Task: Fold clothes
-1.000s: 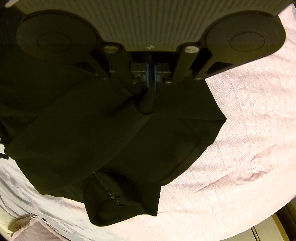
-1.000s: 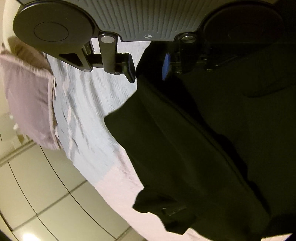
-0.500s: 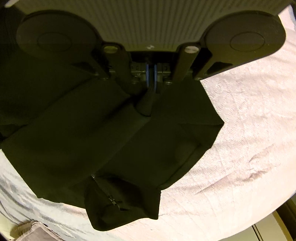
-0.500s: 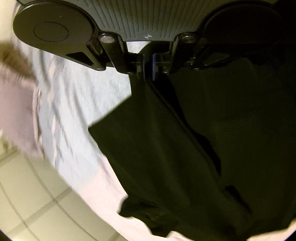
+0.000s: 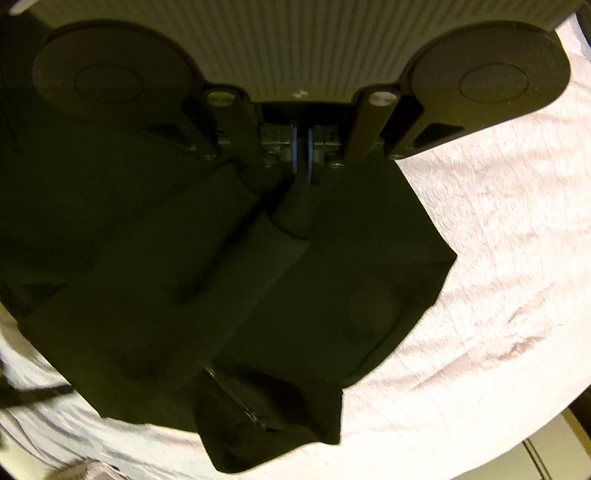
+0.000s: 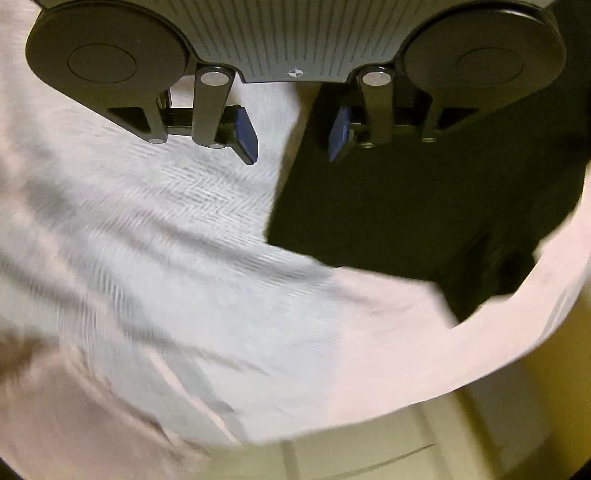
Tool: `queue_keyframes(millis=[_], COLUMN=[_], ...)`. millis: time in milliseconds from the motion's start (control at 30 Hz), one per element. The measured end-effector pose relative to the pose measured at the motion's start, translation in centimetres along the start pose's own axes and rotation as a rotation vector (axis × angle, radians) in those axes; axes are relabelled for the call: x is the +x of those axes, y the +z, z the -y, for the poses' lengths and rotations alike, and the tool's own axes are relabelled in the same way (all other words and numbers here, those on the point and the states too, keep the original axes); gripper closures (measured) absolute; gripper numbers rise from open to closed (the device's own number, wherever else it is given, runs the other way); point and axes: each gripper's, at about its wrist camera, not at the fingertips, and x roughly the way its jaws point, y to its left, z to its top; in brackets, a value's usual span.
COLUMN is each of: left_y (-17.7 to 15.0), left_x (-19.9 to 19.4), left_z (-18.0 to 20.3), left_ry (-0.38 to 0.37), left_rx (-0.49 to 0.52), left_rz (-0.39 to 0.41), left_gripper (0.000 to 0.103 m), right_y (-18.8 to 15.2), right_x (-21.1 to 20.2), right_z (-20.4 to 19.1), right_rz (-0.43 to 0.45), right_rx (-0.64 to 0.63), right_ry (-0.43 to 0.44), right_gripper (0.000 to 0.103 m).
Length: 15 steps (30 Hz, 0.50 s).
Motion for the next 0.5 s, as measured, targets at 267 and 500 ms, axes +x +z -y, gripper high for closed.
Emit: queue_keyframes(millis=[267,500], left_y=[-2.2,-0.6], left_x=[-0.7,1.5], left_z=[-0.4,-1.6], left_ry=[-0.018,0.008], left_rx=[-0.058,-0.136], left_rz=[-0.030,-0.047], left_gripper=[0.100,0.098], right_y=[4.5,5.9], right_x=[3.7,4.7], right_z=[-1.1,-1.9], right_rz=[-0.013,-0.011], right_rx=[-0.043,-0.121], right_ry=[0.027,-0.013], right_gripper=[0.087,0.090])
